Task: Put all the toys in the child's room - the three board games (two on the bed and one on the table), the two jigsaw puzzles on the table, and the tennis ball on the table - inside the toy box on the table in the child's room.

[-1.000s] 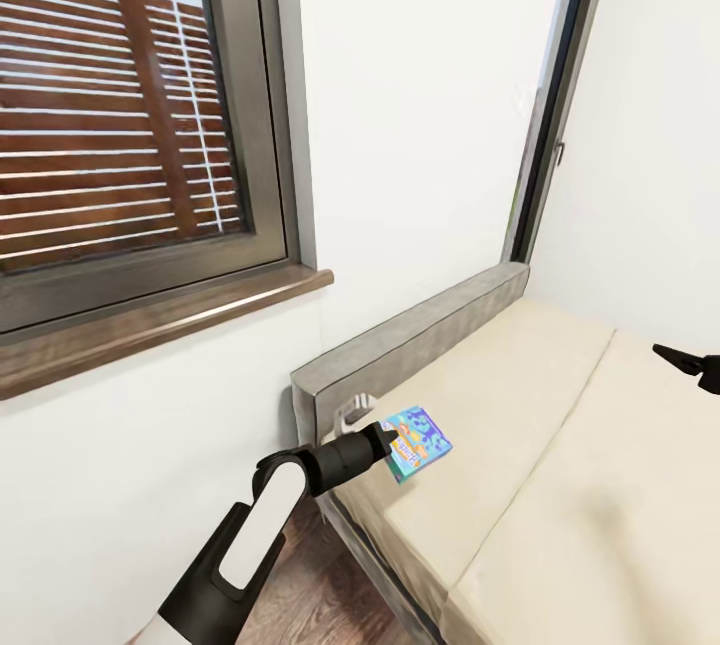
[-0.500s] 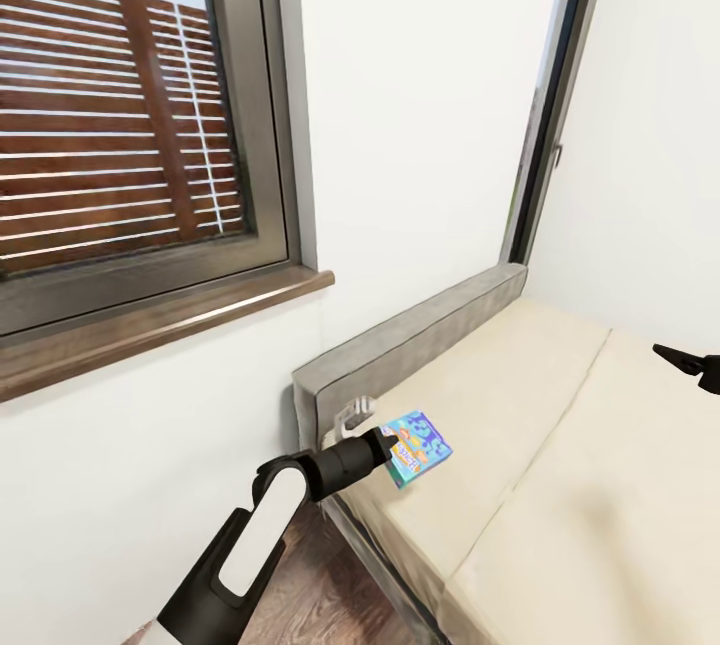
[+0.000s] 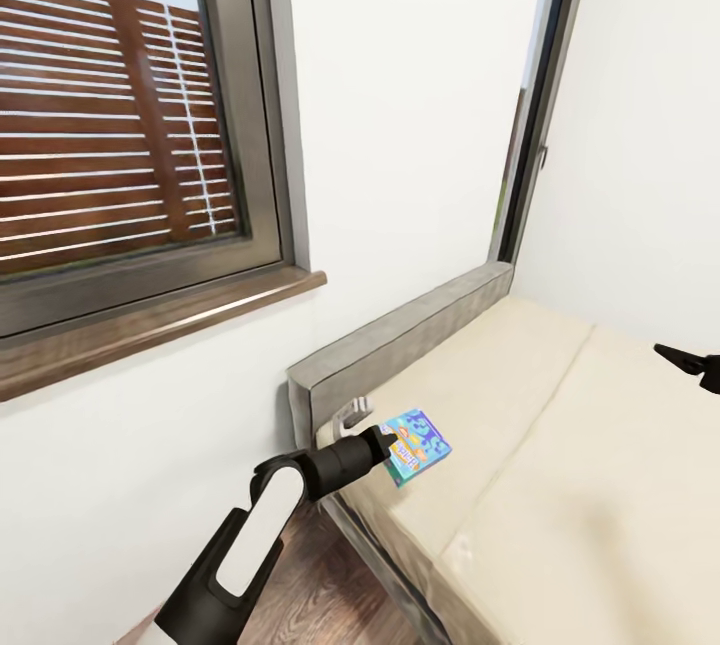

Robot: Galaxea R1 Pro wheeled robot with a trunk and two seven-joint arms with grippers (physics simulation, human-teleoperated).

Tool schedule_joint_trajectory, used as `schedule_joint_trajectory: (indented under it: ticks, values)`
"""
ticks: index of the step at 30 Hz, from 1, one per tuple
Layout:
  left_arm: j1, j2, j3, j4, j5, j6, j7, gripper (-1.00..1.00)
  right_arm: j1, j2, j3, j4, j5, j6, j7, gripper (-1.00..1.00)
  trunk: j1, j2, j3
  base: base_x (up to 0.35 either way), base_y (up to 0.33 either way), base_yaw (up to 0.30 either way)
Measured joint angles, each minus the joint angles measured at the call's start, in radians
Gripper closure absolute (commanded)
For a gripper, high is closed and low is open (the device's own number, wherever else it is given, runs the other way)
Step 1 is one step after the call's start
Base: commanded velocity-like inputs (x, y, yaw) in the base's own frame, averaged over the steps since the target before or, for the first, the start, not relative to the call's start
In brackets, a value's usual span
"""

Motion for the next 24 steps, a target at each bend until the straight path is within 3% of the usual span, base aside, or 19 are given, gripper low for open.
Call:
schedule_joint_trajectory:
  ticks: [2,6,10,15,20,24]
  values:
    - [0.000,0.000,0.006,0.000,0.001,0.000,0.000,1.00,0.000,-0.001,-0.001,0.000,0.000,0.000,0.000,-1.00,-0.008,0.014,0.006,-0.003,0.000,-0.265]
    - [0.001,0.003,0.040,0.000,0.036,0.002,0.000,1.00,0.000,-0.002,-0.001,0.001,0.000,0.000,0.000,-1.00,-0.023,0.042,0.019,-0.001,0.000,-0.284]
    - [0.001,0.011,0.046,0.000,0.052,0.001,0.003,1.00,0.000,-0.004,-0.006,0.000,0.000,0.000,0.000,-1.00,-0.038,0.070,0.031,0.000,0.000,-0.295]
    - [0.001,0.009,0.028,-0.001,0.049,-0.005,0.005,1.00,0.000,-0.004,-0.007,0.000,0.000,0.000,0.000,-1.00,-0.058,0.105,0.047,0.000,0.000,-0.297]
    - [-0.004,0.008,-0.030,0.010,0.043,-0.011,0.006,1.00,0.000,-0.006,-0.009,0.000,0.000,0.002,0.000,-1.00,-0.077,0.140,0.063,0.000,0.000,-0.298]
    - [-0.005,0.009,-0.034,0.016,0.041,-0.012,0.006,1.00,0.000,-0.006,-0.010,0.000,0.000,0.002,0.000,-1.00,-0.092,0.168,0.075,0.000,0.000,-0.294]
